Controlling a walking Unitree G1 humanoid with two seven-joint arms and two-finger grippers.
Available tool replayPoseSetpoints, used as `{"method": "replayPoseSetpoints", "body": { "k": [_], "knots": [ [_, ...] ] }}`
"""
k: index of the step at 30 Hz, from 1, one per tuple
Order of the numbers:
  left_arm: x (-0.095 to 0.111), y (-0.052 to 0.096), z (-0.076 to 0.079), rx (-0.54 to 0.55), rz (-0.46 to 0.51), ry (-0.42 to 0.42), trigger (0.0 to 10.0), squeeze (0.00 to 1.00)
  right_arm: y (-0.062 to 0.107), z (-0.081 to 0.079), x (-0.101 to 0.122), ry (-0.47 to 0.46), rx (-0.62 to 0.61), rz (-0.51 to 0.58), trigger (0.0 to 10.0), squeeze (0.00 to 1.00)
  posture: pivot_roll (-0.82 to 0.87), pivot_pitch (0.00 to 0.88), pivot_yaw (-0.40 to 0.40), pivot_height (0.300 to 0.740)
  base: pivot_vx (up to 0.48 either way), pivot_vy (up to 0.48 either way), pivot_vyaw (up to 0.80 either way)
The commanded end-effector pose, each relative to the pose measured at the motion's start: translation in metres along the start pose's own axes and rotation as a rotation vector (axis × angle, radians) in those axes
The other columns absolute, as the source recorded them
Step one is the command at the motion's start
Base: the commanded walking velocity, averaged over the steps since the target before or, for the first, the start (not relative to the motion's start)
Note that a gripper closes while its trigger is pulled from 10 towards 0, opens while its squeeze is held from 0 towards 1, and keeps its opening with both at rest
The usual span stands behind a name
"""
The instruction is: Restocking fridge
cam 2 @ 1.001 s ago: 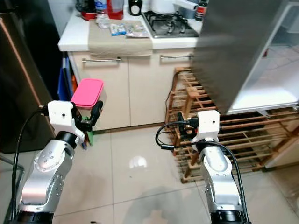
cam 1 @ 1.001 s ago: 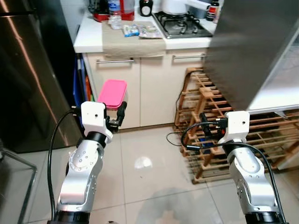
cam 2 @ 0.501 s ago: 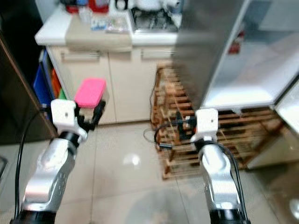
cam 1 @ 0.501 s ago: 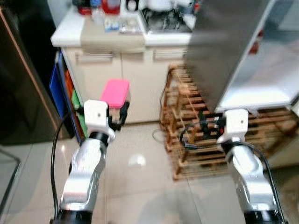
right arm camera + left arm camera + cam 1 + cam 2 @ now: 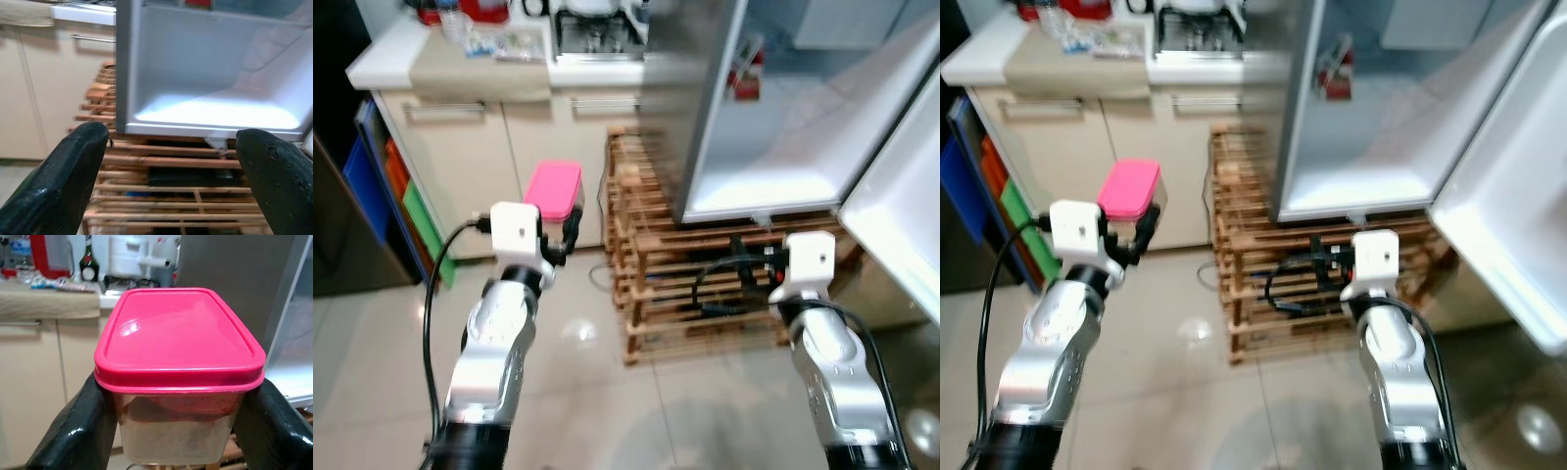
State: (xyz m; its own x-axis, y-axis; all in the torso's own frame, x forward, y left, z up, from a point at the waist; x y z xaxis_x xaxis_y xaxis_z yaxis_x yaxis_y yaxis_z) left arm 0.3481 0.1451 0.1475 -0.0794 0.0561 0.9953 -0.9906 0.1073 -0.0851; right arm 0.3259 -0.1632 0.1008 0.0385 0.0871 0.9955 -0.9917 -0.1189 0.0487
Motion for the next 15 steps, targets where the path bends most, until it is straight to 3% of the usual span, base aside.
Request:
{"method": "replayPoseSetpoints", "body": {
  "k": [1,6,9,15],
  "knots": [
    [0.003,-0.003,-0.001,0.009,0.011,-0.002,10.0,0.00,0.000,0.005,0.003,0.010,-0.017,0.008,10.0,0.00,-0.14,0.002,0.005,0.740,0.000,-0.461,0.00],
    [0.004,-0.014,0.002,0.011,0.016,-0.004,10.0,0.00,0.001,0.006,0.005,0.011,-0.023,0.014,10.0,0.00,-0.15,0.003,0.011,0.740,0.000,-0.445,0.00],
    [0.004,-0.020,-0.003,0.042,0.018,-0.019,10.0,0.00,0.002,0.008,0.004,0.013,-0.028,0.012,10.0,0.00,-0.15,0.003,0.011,0.740,0.285,-0.380,0.00],
    [0.006,-0.024,-0.009,0.074,0.022,-0.016,10.0,0.00,0.004,0.014,0.005,0.016,-0.052,0.017,10.0,0.00,-0.17,0.008,0.016,0.740,0.309,0.000,0.00]
  ]
}}
Point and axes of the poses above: a point about 5 cm out from each wrist's last joint towards the gripper, its own y axis pointing back from the gripper into the wrist, its own x axis along the axis of the wrist's last joint, z = x × y, the point moved 5 cm from there along -y, pointing out of the wrist towards the gripper, and after that the axes turned 2 degrees about y, right-handed, at the moved point
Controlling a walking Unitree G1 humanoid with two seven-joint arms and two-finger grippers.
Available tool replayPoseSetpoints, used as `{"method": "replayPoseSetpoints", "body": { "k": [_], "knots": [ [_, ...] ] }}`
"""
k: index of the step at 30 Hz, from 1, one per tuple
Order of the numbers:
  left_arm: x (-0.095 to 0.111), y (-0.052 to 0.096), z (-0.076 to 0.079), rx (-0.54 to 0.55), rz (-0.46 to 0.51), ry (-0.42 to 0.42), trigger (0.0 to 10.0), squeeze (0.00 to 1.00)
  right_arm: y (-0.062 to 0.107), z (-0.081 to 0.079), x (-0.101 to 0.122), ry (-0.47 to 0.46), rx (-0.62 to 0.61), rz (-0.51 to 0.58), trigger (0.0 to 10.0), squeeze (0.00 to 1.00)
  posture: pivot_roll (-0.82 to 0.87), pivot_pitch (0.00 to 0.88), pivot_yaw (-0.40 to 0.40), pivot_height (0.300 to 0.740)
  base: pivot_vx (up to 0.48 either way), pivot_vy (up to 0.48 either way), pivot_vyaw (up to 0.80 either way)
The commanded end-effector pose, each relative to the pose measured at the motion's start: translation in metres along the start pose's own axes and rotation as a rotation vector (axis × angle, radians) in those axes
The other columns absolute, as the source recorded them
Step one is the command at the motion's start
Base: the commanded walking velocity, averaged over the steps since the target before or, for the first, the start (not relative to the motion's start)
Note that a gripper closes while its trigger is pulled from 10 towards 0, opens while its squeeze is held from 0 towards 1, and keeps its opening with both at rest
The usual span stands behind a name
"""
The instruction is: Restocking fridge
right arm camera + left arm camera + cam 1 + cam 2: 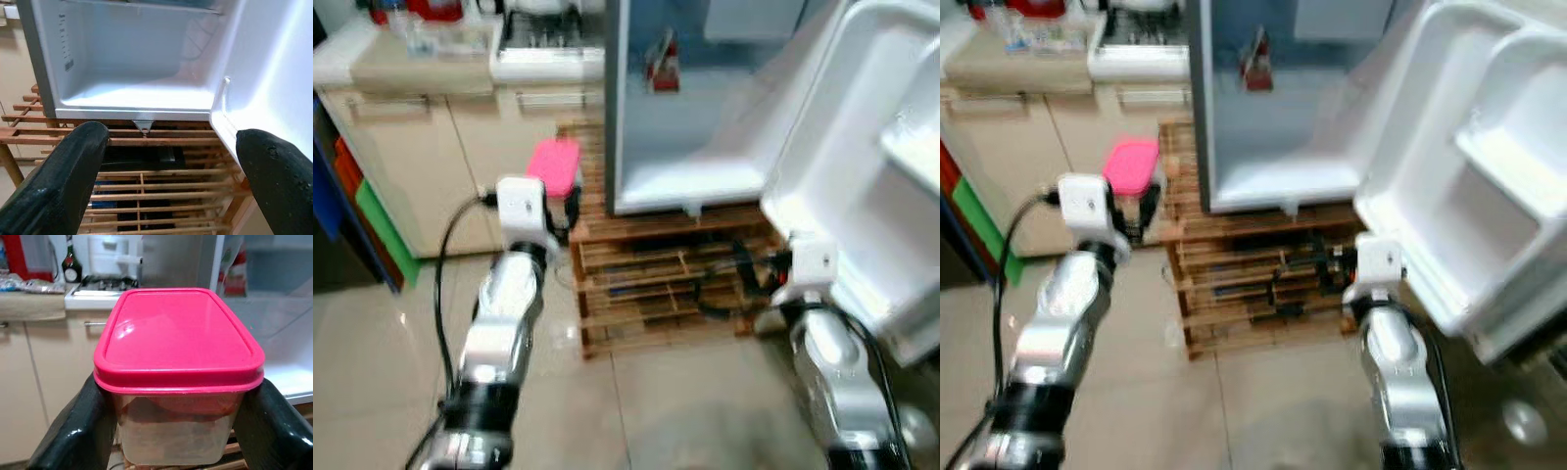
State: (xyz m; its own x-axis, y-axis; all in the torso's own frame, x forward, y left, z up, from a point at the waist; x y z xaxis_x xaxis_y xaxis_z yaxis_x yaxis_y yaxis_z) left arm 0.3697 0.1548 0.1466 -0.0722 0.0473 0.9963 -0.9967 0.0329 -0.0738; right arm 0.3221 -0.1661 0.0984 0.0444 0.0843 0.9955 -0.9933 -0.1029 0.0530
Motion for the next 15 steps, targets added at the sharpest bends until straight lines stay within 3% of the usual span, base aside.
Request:
{"method": "replayPoseSetpoints", "body": {
  "k": [1,4,8,15],
  "knots": [
    [0.008,-0.004,0.003,-0.001,0.030,-0.007,10.0,0.00,-0.001,0.012,0.008,0.019,-0.036,0.023,10.0,0.00,-0.17,0.008,0.016,0.740,0.000,0.000,0.00],
    [0.009,-0.004,0.004,-0.003,0.038,-0.011,10.0,0.00,0.000,0.018,0.011,0.001,-0.067,0.030,10.0,0.00,-0.17,0.009,0.019,0.740,0.000,0.000,0.00],
    [0.008,-0.006,0.005,-0.005,0.039,-0.005,10.0,0.00,0.003,0.044,0.016,0.048,-0.188,0.050,10.0,0.00,-0.19,0.014,0.029,0.740,0.000,0.000,0.00],
    [0.005,-0.010,0.008,-0.022,0.035,-0.004,10.0,0.00,0.005,0.073,0.019,0.103,-0.276,0.051,10.0,0.00,-0.20,0.012,0.041,0.740,0.000,0.000,0.00]
  ]
}}
Point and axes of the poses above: a point about 5 cm out from each wrist's last joint towards the gripper, its own y axis pointing back from the gripper into the wrist, its own x axis along the axis of the wrist's last joint, z = x × y, the point moved 5 cm from there along -y, pointing out of the wrist towards the gripper, and after that the axes turned 2 degrees about y, right-handed, at the moved point
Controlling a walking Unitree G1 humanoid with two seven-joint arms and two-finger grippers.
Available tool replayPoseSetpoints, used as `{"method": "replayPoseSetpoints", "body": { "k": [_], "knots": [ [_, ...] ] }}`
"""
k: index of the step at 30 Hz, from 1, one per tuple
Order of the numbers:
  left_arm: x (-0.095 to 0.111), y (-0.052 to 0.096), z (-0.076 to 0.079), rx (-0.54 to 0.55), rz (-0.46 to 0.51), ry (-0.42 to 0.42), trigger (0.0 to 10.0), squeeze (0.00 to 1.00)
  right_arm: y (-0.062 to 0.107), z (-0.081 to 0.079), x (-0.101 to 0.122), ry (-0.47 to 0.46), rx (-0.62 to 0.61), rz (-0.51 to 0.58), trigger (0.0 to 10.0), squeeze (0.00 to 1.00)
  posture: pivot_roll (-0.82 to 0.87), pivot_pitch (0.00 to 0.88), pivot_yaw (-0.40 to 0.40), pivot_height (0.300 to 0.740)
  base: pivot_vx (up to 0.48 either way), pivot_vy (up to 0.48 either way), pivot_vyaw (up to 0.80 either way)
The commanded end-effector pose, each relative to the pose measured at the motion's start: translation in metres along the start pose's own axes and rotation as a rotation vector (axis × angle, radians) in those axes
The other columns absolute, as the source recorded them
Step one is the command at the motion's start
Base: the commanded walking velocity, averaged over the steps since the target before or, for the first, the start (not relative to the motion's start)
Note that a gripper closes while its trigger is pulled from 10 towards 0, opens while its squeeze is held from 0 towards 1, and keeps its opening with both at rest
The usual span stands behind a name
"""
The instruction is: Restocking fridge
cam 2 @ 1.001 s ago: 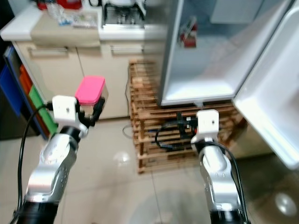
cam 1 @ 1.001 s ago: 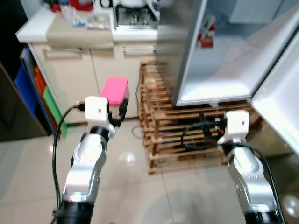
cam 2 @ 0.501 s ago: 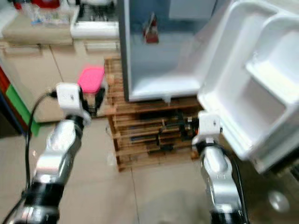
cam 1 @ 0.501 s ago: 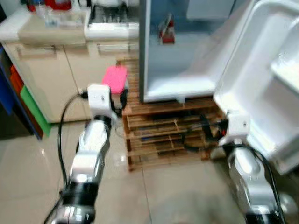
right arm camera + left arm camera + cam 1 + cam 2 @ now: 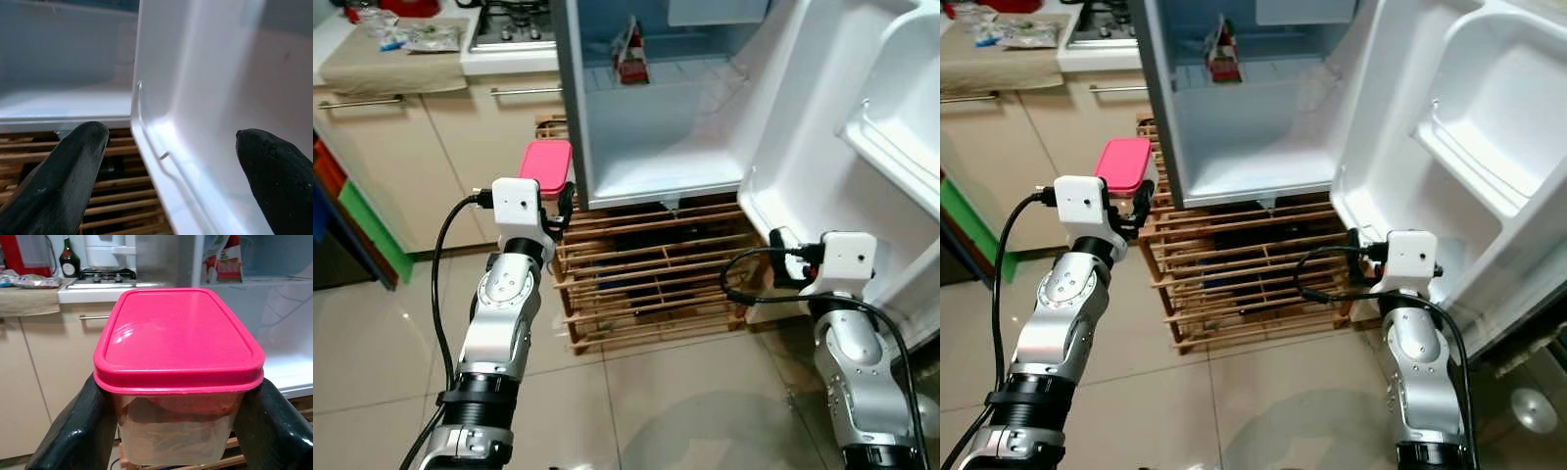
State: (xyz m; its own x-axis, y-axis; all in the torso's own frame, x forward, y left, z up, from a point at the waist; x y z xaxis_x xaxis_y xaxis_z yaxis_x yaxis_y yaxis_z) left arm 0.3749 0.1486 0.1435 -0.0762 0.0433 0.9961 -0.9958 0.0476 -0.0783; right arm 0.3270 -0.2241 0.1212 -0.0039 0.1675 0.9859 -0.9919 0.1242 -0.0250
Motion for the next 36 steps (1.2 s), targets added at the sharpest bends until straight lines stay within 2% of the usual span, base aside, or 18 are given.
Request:
{"method": "replayPoseSetpoints", "body": {
  "k": [1,4,5,7,8,10,14,17,20,21,24,26,28,33,36],
  "knots": [
    [0.009,-0.005,0.002,-0.007,0.031,0.000,10.0,0.00,-0.001,0.013,0.000,0.021,-0.040,0.002,10.0,0.00,-0.20,0.012,0.041,0.740,0.000,0.000,0.00],
    [0.009,-0.005,0.004,-0.011,0.031,0.001,10.0,0.00,-0.003,0.027,-0.002,0.045,-0.077,-0.004,10.0,0.00,-0.20,0.012,0.043,0.740,0.000,0.000,0.00],
    [0.009,-0.005,0.004,-0.011,0.031,0.001,10.0,0.00,-0.003,0.027,-0.002,0.045,-0.077,-0.004,10.0,0.00,-0.20,0.012,0.043,0.740,0.000,0.000,0.00],
    [0.008,-0.005,0.005,-0.016,0.028,0.002,10.0,0.00,-0.005,0.044,-0.003,0.083,-0.119,-0.006,10.0,0.00,-0.20,0.012,0.044,0.740,0.000,0.000,0.00],
    [0.008,-0.005,0.005,-0.016,0.028,0.002,10.0,0.00,-0.005,0.044,-0.003,0.083,-0.119,-0.006,10.0,0.00,-0.20,0.012,0.044,0.740,0.000,0.000,0.00],
    [0.007,-0.005,0.005,-0.019,0.028,0.003,10.0,0.00,-0.007,0.057,-0.001,0.118,-0.147,-0.003,10.0,0.00,-0.21,0.013,0.043,0.740,0.000,0.000,0.00],
    [0.006,-0.005,0.006,-0.021,0.027,0.004,10.0,0.00,-0.009,0.066,0.001,0.143,-0.164,0.001,10.0,0.00,-0.21,0.014,0.043,0.740,0.000,0.000,0.00],
    [0.004,-0.004,0.008,-0.025,0.023,0.005,10.0,0.00,-0.012,0.079,0.002,0.191,-0.206,-0.001,10.0,0.00,-0.21,0.014,0.043,0.740,0.000,0.000,0.00],
    [0.003,-0.005,0.009,-0.028,0.020,-0.004,10.0,0.00,-0.013,0.080,0.007,0.234,-0.222,0.015,10.0,0.00,-0.21,0.013,0.043,0.740,0.000,0.000,0.00],
    [0.002,-0.005,0.009,-0.025,0.014,-0.024,10.0,0.00,-0.014,0.076,0.012,0.245,-0.217,0.035,10.0,0.00,-0.21,0.013,0.043,0.740,0.000,0.000,0.00],
    [-0.002,-0.007,0.011,-0.023,-0.001,-0.066,10.0,0.00,-0.013,0.053,0.017,0.160,-0.153,0.060,10.0,0.00,-0.21,0.014,0.043,0.740,0.000,0.000,0.00],
    [-0.002,-0.007,0.014,-0.033,0.001,-0.067,10.0,0.00,-0.010,0.027,0.019,0.076,-0.077,0.073,10.0,0.00,-0.21,0.016,0.044,0.740,0.000,0.000,0.00],
    [-0.002,-0.007,0.016,-0.040,0.002,-0.055,10.0,0.00,-0.006,0.002,0.019,0.029,-0.003,0.071,10.0,0.00,-0.21,0.016,0.044,0.740,0.000,-0.161,0.00],
    [-0.001,-0.009,0.018,-0.050,0.000,-0.038,10.0,0.00,-0.001,-0.022,0.014,-0.009,0.046,0.052,10.0,0.00,-0.21,0.016,0.045,0.740,0.000,-0.426,0.59],
    [0.000,-0.010,0.018,-0.052,0.003,-0.034,10.0,0.00,0.000,-0.024,0.014,-0.018,0.051,0.049,10.0,0.00,-0.21,0.018,0.049,0.740,0.000,-0.432,0.73]
  ]
}}
Point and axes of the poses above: a point about 5 cm out from each wrist's last joint towards the gripper, its own y axis pointing back from the gripper into the wrist, its own x axis along the axis of the wrist's last joint, z = x × y, the point moved 5 cm from there along -y, pointing out of the wrist towards the gripper, and after that the axes turned 2 degrees about y, right-handed, at the moved point
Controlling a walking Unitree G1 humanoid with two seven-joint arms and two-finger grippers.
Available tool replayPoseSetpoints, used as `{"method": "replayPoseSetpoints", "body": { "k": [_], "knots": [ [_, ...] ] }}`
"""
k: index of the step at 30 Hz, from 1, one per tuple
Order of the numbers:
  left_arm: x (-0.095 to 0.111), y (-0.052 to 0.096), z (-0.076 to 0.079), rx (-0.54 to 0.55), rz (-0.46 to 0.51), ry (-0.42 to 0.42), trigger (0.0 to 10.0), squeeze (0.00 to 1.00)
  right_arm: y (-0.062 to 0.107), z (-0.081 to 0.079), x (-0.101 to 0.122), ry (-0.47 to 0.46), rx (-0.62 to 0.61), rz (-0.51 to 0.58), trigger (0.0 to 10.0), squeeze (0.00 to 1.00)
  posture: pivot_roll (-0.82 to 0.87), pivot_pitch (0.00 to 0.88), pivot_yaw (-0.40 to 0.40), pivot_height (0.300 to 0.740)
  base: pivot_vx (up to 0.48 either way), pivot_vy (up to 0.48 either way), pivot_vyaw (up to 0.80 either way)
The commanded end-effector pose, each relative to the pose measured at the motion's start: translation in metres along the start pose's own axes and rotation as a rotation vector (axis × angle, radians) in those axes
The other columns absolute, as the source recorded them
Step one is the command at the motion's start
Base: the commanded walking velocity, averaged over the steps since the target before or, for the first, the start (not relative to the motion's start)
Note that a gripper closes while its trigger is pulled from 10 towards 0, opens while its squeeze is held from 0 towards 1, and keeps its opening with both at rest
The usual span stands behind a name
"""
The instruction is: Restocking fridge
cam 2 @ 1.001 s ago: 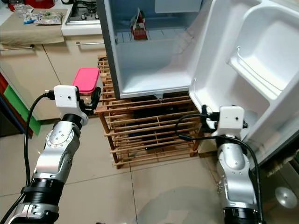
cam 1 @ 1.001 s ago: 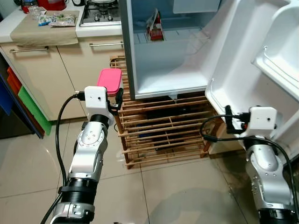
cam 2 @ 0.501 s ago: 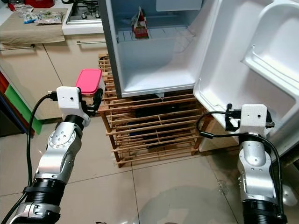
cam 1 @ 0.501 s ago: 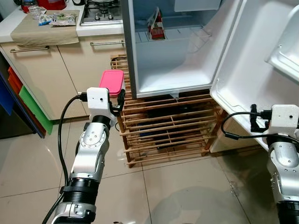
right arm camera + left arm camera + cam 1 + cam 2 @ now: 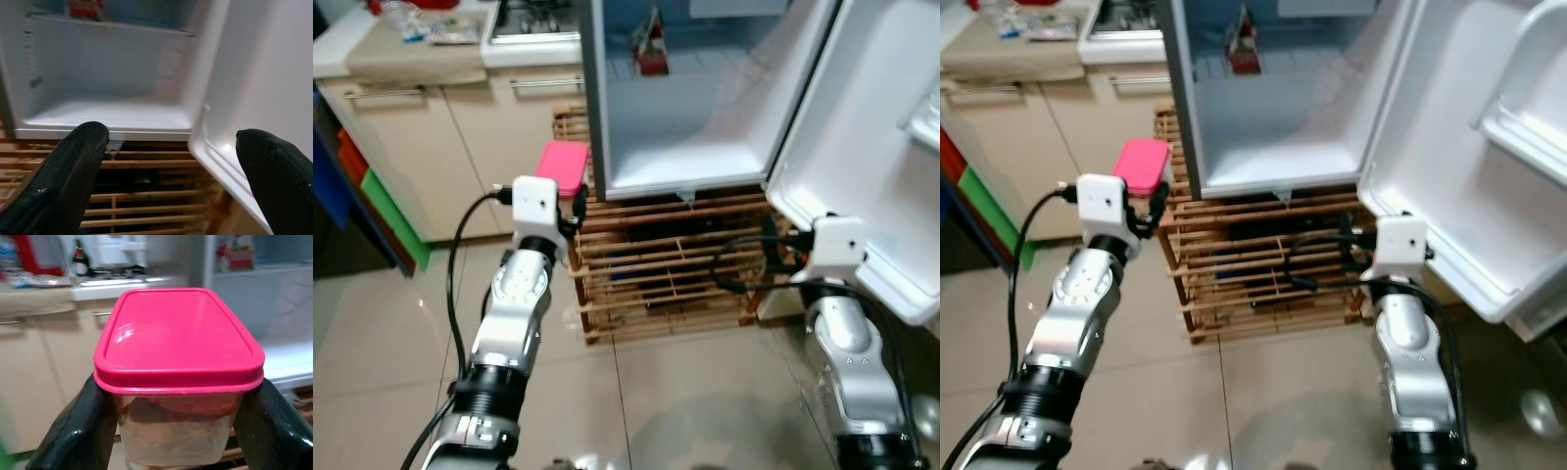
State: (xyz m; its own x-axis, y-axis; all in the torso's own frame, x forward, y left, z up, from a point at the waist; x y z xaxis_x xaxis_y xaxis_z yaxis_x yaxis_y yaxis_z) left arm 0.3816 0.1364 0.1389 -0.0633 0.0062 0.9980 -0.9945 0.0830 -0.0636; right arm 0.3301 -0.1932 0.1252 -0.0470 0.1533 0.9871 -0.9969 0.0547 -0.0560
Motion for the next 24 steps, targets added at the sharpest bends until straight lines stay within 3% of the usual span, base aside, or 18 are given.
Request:
{"method": "replayPoseSetpoints", "body": {
  "k": [1,6,14,17,21,24],
  "knots": [
    [0.006,-0.004,0.006,-0.017,0.019,0.002,10.0,0.00,0.000,0.006,0.005,0.000,-0.013,0.005,10.0,0.00,-0.21,0.018,0.049,0.740,0.000,-0.428,0.73],
    [0.006,-0.004,0.005,-0.020,0.019,0.001,10.0,0.00,-0.002,0.006,0.008,0.008,-0.012,0.006,10.0,0.00,-0.21,0.018,0.049,0.740,0.000,-0.428,0.72],
    [0.008,-0.005,0.000,-0.001,0.036,0.012,10.0,0.00,0.001,0.008,0.007,0.039,-0.025,0.005,10.0,0.00,-0.21,0.020,0.046,0.740,0.160,-0.276,0.00],
    [0.008,-0.005,0.000,-0.002,0.035,0.014,10.0,0.00,0.001,0.015,0.006,0.051,-0.061,0.002,10.0,0.00,-0.21,0.023,0.046,0.740,0.000,0.000,0.00],
    [0.008,-0.005,0.000,-0.005,0.035,0.017,10.0,0.00,0.001,0.041,0.007,0.093,-0.207,-0.003,10.0,0.00,-0.21,0.025,0.048,0.740,0.000,0.000,0.00],
    [0.008,-0.005,-0.001,-0.006,0.037,0.019,10.0,0.00,0.000,0.051,0.007,0.101,-0.259,-0.010,10.0,0.00,-0.21,0.025,0.048,0.740,0.000,0.000,0.00]
  ]
}}
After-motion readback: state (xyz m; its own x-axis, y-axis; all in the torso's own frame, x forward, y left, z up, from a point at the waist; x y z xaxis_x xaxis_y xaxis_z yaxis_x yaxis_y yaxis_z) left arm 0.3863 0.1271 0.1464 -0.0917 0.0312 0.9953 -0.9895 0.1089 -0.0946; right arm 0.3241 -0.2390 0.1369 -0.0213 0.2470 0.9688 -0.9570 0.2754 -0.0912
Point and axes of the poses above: a point about 5 cm out from each wrist's last joint towards the gripper, its own y axis pointing back from the gripper into the wrist, its own x axis along the axis of the wrist's last joint, z = x × y, the point moved 5 cm from there along -y, pointing out of the wrist towards the gripper, and after that the axes turned 2 degrees about y, right-handed, at the moved point
